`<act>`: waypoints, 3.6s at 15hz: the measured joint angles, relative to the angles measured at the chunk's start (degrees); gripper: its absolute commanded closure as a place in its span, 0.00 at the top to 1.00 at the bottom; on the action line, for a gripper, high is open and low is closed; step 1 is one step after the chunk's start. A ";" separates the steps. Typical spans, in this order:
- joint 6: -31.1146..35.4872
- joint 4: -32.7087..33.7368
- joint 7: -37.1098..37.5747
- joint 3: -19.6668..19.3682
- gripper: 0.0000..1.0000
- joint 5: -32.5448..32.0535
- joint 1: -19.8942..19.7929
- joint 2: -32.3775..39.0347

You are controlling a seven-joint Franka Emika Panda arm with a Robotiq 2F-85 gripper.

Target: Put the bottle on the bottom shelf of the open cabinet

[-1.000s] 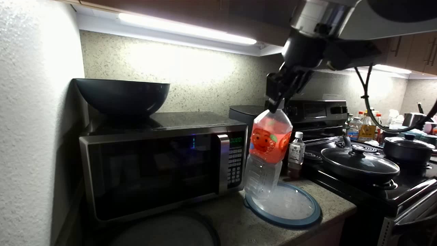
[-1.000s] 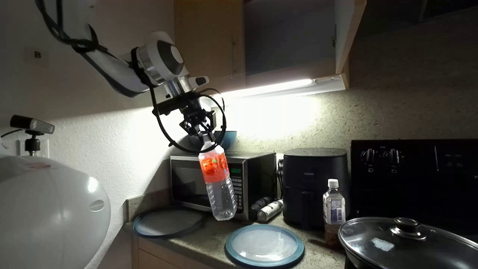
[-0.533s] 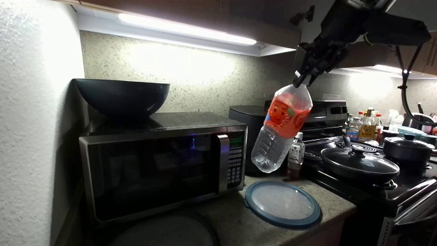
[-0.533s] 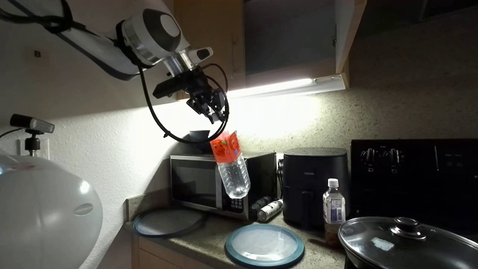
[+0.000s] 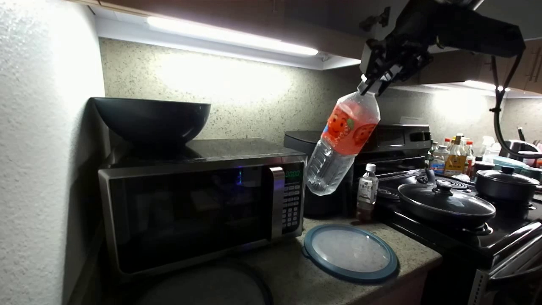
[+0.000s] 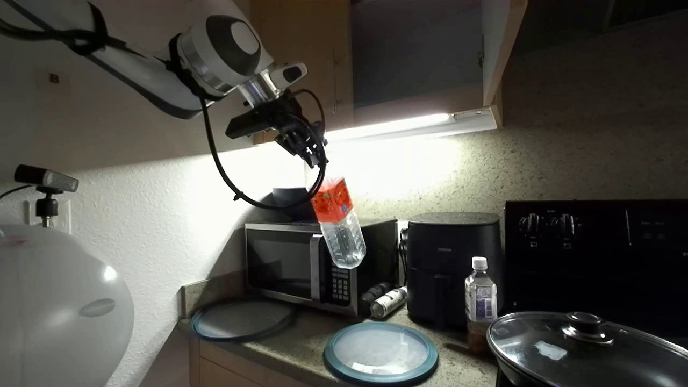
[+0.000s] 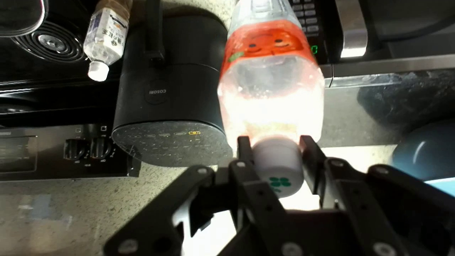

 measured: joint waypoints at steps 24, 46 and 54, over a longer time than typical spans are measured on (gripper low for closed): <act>12.97 0.78 35.57 9.00 0.12 1.90 -24.03 -12.96; 29.17 4.33 51.63 13.12 0.12 15.11 -38.08 -18.71; 30.58 11.80 56.95 20.19 0.37 19.45 -41.30 -12.48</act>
